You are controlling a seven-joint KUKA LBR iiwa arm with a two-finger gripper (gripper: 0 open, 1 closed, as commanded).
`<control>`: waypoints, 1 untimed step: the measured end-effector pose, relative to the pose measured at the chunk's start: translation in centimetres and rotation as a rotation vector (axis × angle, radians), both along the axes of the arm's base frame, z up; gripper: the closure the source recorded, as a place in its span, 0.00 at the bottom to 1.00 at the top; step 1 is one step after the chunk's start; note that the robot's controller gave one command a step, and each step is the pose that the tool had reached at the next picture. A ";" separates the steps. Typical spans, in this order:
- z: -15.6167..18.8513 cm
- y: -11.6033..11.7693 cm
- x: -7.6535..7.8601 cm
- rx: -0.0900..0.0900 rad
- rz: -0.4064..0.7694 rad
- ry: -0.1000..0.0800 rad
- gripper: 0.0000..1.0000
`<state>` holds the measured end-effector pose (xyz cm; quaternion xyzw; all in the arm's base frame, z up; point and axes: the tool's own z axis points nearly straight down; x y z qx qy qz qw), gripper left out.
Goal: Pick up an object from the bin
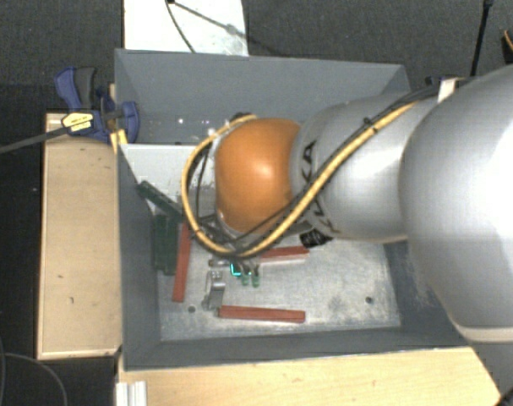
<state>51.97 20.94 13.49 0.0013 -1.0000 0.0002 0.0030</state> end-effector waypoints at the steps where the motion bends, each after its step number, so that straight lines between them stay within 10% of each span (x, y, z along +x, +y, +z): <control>1: -6.1 -6.4 3.8 -0.002 0.240 -0.003 0.00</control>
Offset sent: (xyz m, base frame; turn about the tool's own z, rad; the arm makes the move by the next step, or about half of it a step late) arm 0.0375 -0.0609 -0.0599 -0.2440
